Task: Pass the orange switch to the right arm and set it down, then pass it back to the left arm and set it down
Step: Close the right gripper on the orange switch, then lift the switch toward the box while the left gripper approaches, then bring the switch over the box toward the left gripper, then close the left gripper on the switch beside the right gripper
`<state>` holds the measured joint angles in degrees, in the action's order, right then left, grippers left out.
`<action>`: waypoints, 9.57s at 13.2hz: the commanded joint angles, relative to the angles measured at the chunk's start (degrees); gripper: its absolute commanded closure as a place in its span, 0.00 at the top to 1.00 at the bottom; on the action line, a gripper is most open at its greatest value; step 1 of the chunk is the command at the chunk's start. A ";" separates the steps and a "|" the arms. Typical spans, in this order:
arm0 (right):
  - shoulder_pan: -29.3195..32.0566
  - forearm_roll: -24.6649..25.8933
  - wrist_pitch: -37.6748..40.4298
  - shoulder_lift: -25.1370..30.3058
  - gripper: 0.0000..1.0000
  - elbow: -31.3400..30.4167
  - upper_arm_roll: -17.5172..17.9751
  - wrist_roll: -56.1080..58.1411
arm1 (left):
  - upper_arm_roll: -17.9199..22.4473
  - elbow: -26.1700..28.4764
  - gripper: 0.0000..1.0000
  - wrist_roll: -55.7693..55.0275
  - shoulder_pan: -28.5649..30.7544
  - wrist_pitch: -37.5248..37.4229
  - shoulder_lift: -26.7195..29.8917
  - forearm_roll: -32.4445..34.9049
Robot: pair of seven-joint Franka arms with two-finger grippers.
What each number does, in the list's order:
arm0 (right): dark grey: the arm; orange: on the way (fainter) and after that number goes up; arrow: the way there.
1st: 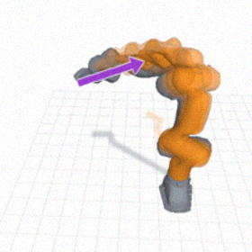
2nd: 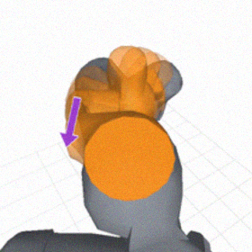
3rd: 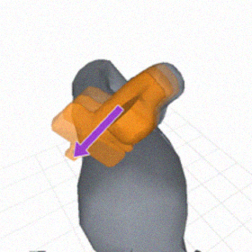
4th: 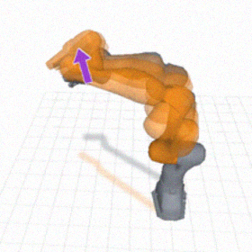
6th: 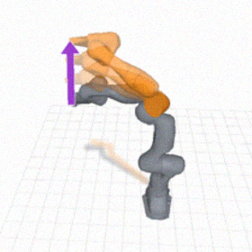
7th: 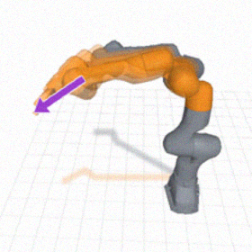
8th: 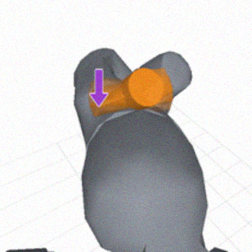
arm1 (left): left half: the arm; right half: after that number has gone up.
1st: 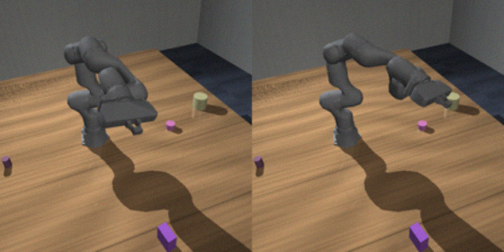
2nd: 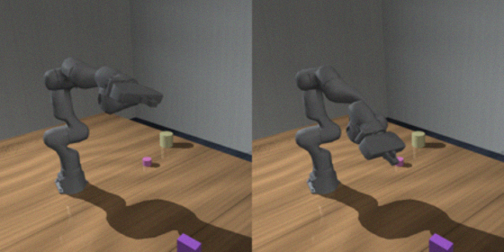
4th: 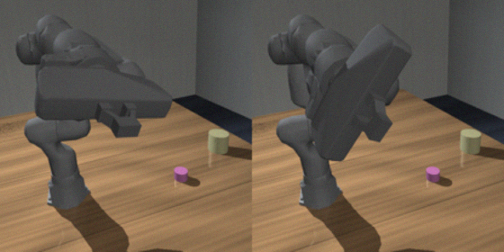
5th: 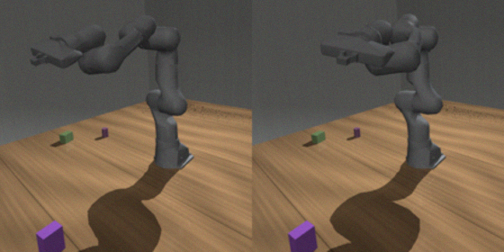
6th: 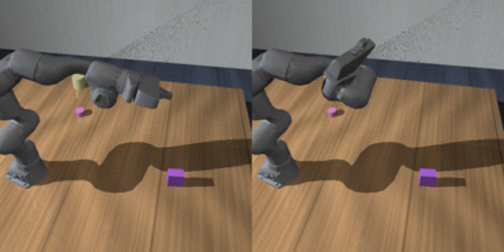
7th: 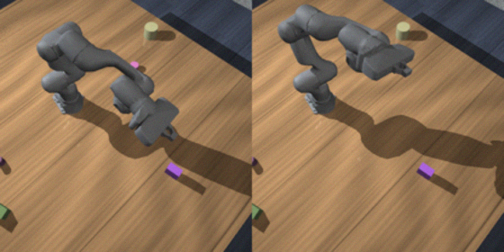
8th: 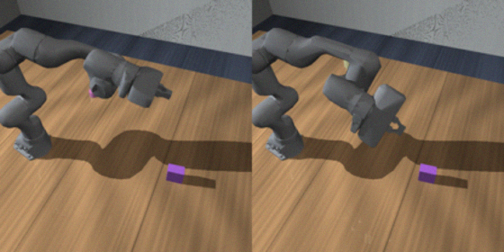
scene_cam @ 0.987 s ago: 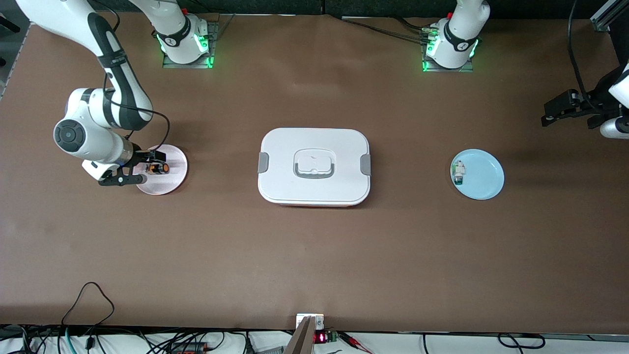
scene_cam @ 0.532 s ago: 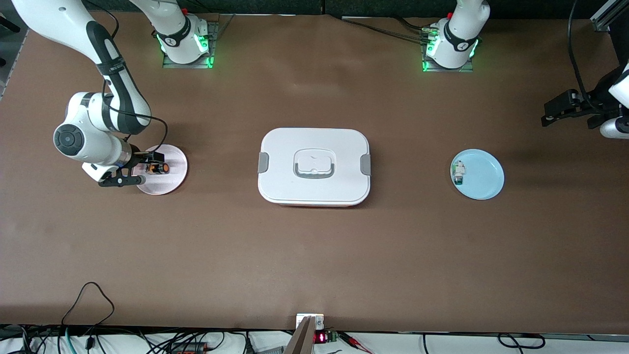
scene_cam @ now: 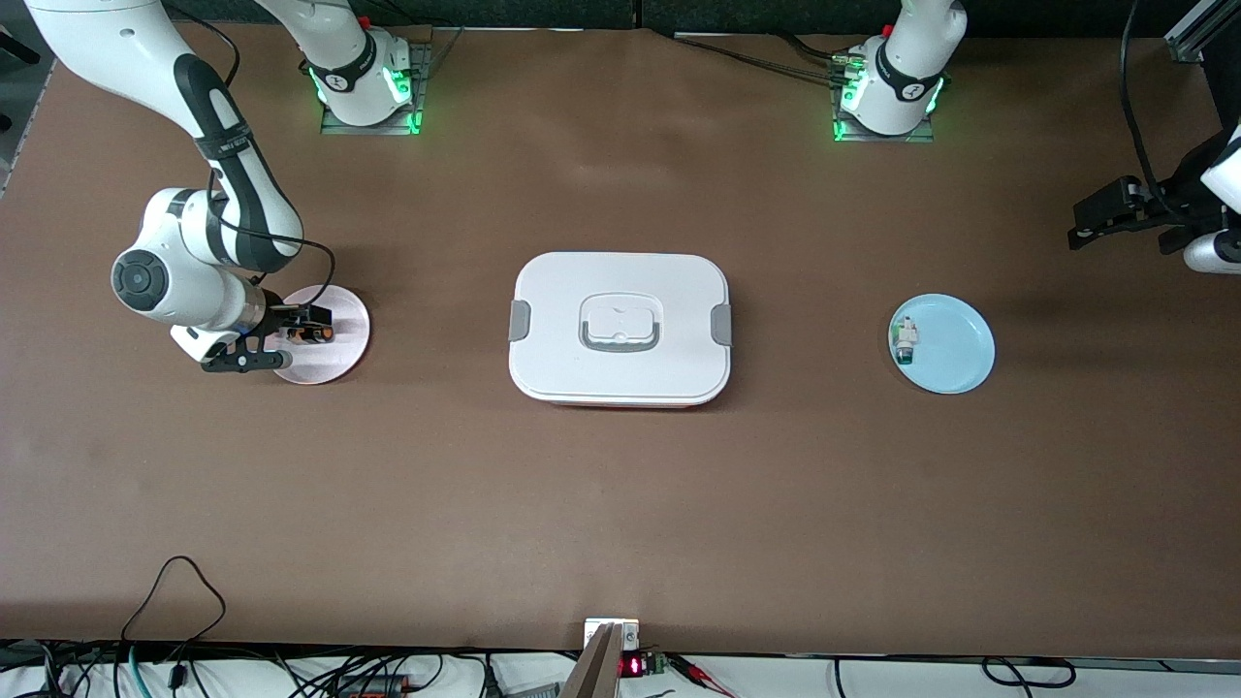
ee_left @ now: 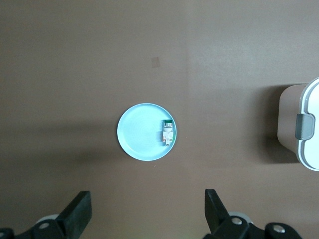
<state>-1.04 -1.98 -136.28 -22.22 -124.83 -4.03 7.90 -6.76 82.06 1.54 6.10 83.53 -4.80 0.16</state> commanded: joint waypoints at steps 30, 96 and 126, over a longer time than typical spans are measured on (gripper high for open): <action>0.25 -1.71 10.55 0.58 0.28 9.41 1.13 13.11 | 2.54 -0.41 1.00 0.66 -3.56 -0.47 0.76 -0.60; -18.74 -98.92 10.24 0.25 0.19 29.65 16.51 93.61 | -8.36 10.57 0.59 -2.34 -21.31 45.59 -17.00 -92.53; -18.65 -98.83 8.84 0.33 1.00 29.65 16.60 93.26 | -8.27 11.72 0.01 -2.34 -17.18 35.31 -15.76 -84.45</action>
<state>-19.69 -99.86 -126.63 -21.60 -95.99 12.10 101.17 -15.06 92.80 -0.78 -11.35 118.57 -21.78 -85.01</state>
